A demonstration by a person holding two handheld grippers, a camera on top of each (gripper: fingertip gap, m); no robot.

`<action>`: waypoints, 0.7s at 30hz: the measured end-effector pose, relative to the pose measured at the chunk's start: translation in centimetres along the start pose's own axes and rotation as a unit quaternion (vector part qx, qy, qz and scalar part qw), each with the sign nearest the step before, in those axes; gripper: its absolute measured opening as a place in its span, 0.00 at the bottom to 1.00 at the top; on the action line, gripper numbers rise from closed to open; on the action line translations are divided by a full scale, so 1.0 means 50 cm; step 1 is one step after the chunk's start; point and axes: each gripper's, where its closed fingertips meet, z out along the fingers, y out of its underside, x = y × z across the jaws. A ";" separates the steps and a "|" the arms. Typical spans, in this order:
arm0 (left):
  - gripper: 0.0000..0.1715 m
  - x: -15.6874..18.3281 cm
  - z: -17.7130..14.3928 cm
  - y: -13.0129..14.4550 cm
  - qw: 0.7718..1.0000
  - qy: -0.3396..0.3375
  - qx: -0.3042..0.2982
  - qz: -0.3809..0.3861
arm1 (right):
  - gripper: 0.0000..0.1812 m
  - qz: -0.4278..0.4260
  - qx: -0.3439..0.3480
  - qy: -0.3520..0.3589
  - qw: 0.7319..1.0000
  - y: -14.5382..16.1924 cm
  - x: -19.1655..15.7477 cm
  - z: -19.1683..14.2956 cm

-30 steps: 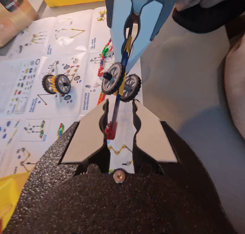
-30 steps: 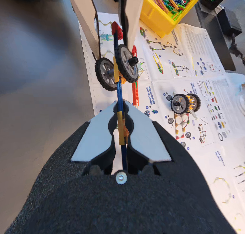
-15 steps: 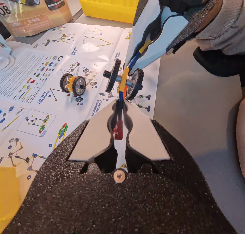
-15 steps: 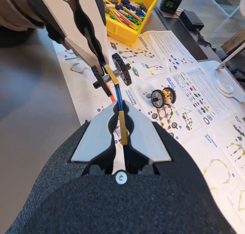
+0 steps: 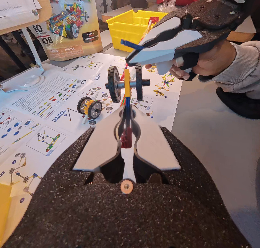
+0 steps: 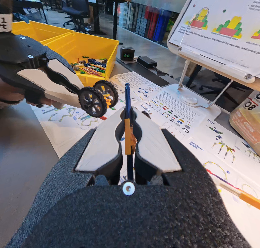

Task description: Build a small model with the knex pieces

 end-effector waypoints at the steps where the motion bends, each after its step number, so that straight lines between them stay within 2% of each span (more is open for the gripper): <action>1: 0.01 0.000 -0.002 0.001 1.000 0.003 0.000 -0.002 | 0.01 -0.005 0.009 -0.019 1.000 -0.004 -0.008 -0.002; 3: 0.01 -0.001 -0.007 -0.001 0.999 0.022 0.008 -0.033 | 0.01 -0.003 0.021 -0.040 0.999 -0.008 -0.011 -0.007; 10: 0.01 -0.028 -0.021 0.007 0.983 0.080 0.033 -0.160 | 0.00 0.048 0.020 -0.052 0.997 0.005 0.005 -0.010; 14: 0.01 -0.051 -0.023 0.027 0.972 0.094 0.034 -0.212 | 0.01 0.112 0.007 -0.107 0.988 0.020 -0.003 -0.011; 17: 0.01 -0.065 -0.026 0.041 0.972 0.087 0.027 -0.218 | 0.02 0.033 -0.016 -0.155 0.987 0.043 -0.053 -0.010; 21: 0.01 -0.076 -0.032 0.057 0.972 0.086 0.021 -0.219 | 0.04 -0.144 -0.072 -0.190 0.969 0.099 -0.131 -0.005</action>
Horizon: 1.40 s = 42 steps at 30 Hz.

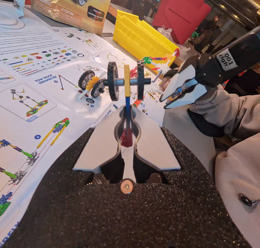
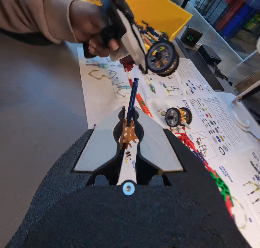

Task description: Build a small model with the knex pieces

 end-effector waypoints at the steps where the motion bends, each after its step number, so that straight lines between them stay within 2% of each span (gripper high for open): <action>1: 0.01 -0.005 -0.002 0.002 1.000 -0.003 -0.003 0.001 | 0.06 -0.022 -0.019 -0.012 1.000 0.010 -0.017 0.007; 4: 0.01 -0.007 -0.005 0.003 1.000 -0.004 -0.009 0.020 | 0.23 -0.006 -0.029 -0.063 0.998 0.013 -0.051 0.005; 5: 0.01 -0.004 -0.004 0.003 0.999 -0.006 -0.014 0.039 | 0.30 0.031 -0.023 -0.105 0.994 0.004 -0.070 -0.007; 7: 0.01 -0.001 -0.002 0.005 0.995 -0.026 -0.031 0.092 | 0.45 0.134 -0.009 -0.213 0.968 -0.030 -0.111 -0.045; 10: 0.00 0.014 0.004 0.006 0.987 -0.037 -0.046 0.149 | 0.39 0.156 0.026 -0.220 0.963 -0.063 -0.097 -0.085; 13: 0.01 0.037 0.012 0.010 0.977 -0.033 -0.057 0.203 | 0.37 0.092 0.025 -0.086 0.992 -0.060 -0.018 -0.076; 15: 0.01 0.059 0.019 0.015 0.967 -0.026 -0.064 0.246 | 0.40 0.042 0.018 -0.044 0.998 -0.055 0.000 -0.061; 19: 0.01 0.110 0.034 0.036 0.933 -0.006 -0.075 0.352 | 0.44 0.019 0.029 -0.069 0.997 -0.057 -0.011 -0.019; 22: 0.01 0.132 0.039 0.056 0.921 0.015 -0.082 0.380 | 0.38 0.013 0.046 -0.113 0.992 -0.066 -0.031 0.002; 23: 0.01 0.135 0.039 0.062 0.920 0.018 -0.086 0.381 | 0.35 0.006 0.054 -0.120 0.991 -0.073 -0.039 0.005; 26: 0.01 0.131 0.037 0.065 0.931 0.021 -0.088 0.353 | 0.34 -0.018 0.052 -0.102 0.993 -0.076 -0.038 0.011; 30: 0.02 0.118 0.038 0.051 0.968 0.040 -0.065 0.238 | 0.33 0.005 0.049 -0.042 0.998 -0.084 -0.013 0.020; 33: 0.03 0.102 0.044 0.048 0.983 0.038 -0.051 0.170 | 0.33 -0.017 0.032 0.027 0.999 -0.079 0.005 0.031; 38: 0.02 0.084 0.052 0.038 0.993 0.014 -0.041 0.114 | 0.32 -0.072 0.002 0.141 0.987 -0.074 0.036 0.037; 42: 0.03 0.070 0.052 0.036 0.996 -0.005 -0.040 0.082 | 0.31 -0.094 0.003 0.185 0.978 -0.073 0.041 0.039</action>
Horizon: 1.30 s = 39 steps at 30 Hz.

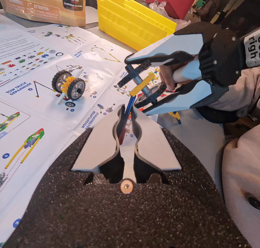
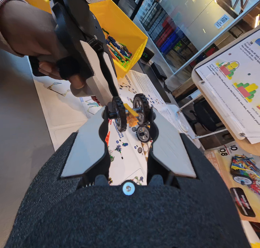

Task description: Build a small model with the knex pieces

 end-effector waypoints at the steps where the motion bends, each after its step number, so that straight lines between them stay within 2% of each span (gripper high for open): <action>1: 0.03 -0.001 0.000 0.001 1.000 0.005 0.002 -0.015 | 0.30 -0.016 0.001 0.009 1.000 -0.002 0.000 0.000; 4: 0.04 0.004 -0.003 -0.002 0.998 0.030 0.012 -0.048 | 0.30 -0.049 0.021 0.026 0.998 -0.014 -0.001 -0.005; 6: 0.04 0.008 -0.004 -0.001 0.998 0.039 0.008 -0.041 | 0.30 -0.067 0.033 0.016 0.997 -0.017 -0.004 -0.007; 7: 0.03 0.010 -0.004 0.005 0.999 0.043 -0.001 -0.025 | 0.30 -0.038 0.033 -0.016 0.999 -0.011 -0.008 -0.006; 9: 0.02 0.020 -0.003 0.022 0.998 0.048 -0.024 0.025 | 0.29 0.070 0.041 -0.140 0.987 -0.002 -0.027 -0.015; 12: 0.01 0.056 -0.002 0.024 0.985 0.048 -0.049 0.158 | 0.29 0.187 0.074 -0.276 0.940 -0.010 -0.038 -0.054; 13: 0.01 0.069 -0.003 0.023 0.980 0.053 -0.050 0.187 | 0.28 0.212 0.093 -0.315 0.920 -0.020 -0.040 -0.074; 14: 0.01 0.082 -0.007 0.020 0.975 0.065 -0.044 0.207 | 0.19 0.236 0.123 -0.349 0.899 -0.037 -0.037 -0.097; 16: 0.01 0.124 -0.019 0.016 0.961 0.107 -0.025 0.253 | 0.19 0.275 0.153 -0.414 0.854 -0.058 -0.049 -0.130; 17: 0.01 0.133 -0.021 0.017 0.956 0.110 -0.024 0.272 | 0.19 0.284 0.158 -0.432 0.841 -0.061 -0.056 -0.137; 20: 0.01 0.161 -0.025 0.015 0.948 0.139 -0.006 0.286 | 0.19 0.320 0.179 -0.477 0.799 -0.072 -0.060 -0.157; 26: 0.02 0.211 -0.038 0.005 0.928 0.184 0.024 0.322 | 0.19 0.405 0.246 -0.567 0.674 -0.109 -0.063 -0.194; 29: 0.02 0.218 -0.044 -0.006 0.926 0.185 0.036 0.328 | 0.19 0.428 0.265 -0.581 0.640 -0.119 -0.055 -0.199; 32: 0.02 0.234 -0.047 -0.016 0.916 0.177 0.043 0.357 | 0.18 0.449 0.294 -0.605 0.588 -0.137 -0.048 -0.217; 36: 0.02 0.242 -0.045 -0.021 0.899 0.152 0.042 0.408 | 0.16 0.454 0.309 -0.622 0.559 -0.147 -0.044 -0.232; 37: 0.01 0.244 -0.045 -0.021 0.892 0.145 0.041 0.426 | 0.04 0.461 0.316 -0.626 0.544 -0.150 -0.041 -0.234; 39: 0.01 0.248 -0.042 -0.011 0.874 0.138 0.029 0.464 | 0.04 0.471 0.306 -0.656 0.504 -0.155 -0.059 -0.241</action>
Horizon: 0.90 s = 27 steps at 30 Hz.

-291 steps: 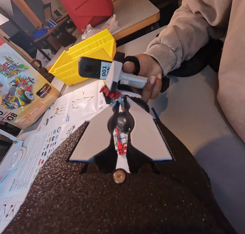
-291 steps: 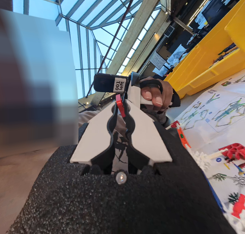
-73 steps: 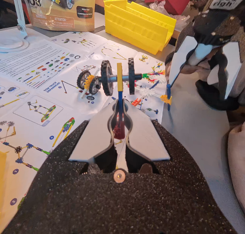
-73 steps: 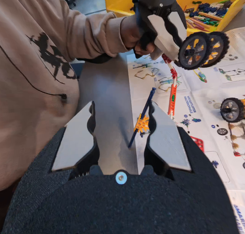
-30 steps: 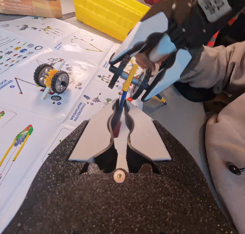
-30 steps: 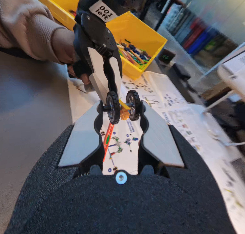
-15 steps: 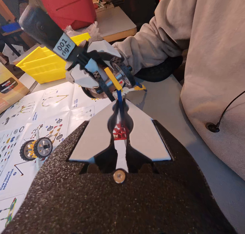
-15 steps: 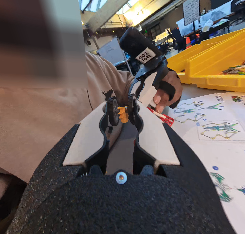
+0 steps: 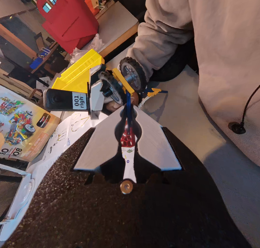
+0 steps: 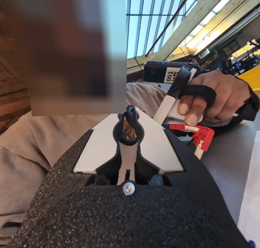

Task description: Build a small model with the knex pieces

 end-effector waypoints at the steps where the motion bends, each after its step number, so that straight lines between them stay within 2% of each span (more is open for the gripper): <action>1: 0.01 0.000 -0.001 -0.002 1.000 0.001 0.003 -0.006 | 0.05 -0.005 -0.007 0.002 1.000 0.001 -0.002 0.002; 4: 0.01 -0.032 -0.016 0.015 0.998 -0.023 0.005 -0.053 | 0.04 -0.085 -0.026 0.091 0.992 -0.030 0.014 -0.012; 6: 0.01 -0.046 -0.024 0.032 0.997 -0.029 -0.001 -0.067 | 0.06 -0.136 -0.052 0.164 0.976 -0.042 0.033 -0.028; 8: 0.01 -0.048 -0.026 0.048 0.997 -0.027 -0.006 -0.078 | 0.11 -0.190 -0.084 0.240 0.948 -0.047 0.054 -0.049; 11: 0.01 -0.044 -0.026 0.059 0.996 -0.020 -0.003 -0.089 | 0.15 -0.248 -0.162 0.320 0.900 -0.029 0.077 -0.074; 15: 0.01 -0.034 -0.022 0.069 0.995 -0.004 -0.010 -0.095 | 0.05 -0.280 -0.208 0.331 0.877 -0.010 0.076 -0.067; 18: 0.01 -0.039 -0.020 0.077 0.991 -0.005 -0.009 -0.131 | 0.03 -0.313 -0.203 0.376 0.848 -0.029 0.091 -0.063; 19: 0.00 -0.049 -0.020 0.086 0.987 -0.015 -0.009 -0.161 | 0.02 -0.326 -0.203 0.411 0.827 -0.041 0.103 -0.073; 21: 0.01 -0.080 -0.023 0.113 0.968 -0.047 -0.001 -0.245 | 0.02 -0.366 -0.208 0.493 0.761 -0.070 0.125 -0.105; 23: 0.01 -0.114 -0.031 0.128 0.936 -0.066 0.031 -0.344 | 0.02 -0.416 -0.212 0.548 0.694 -0.084 0.142 -0.121; 27: 0.00 -0.140 -0.020 0.164 0.895 -0.098 0.033 -0.435 | 0.01 -0.508 -0.200 0.620 0.563 -0.115 0.145 -0.137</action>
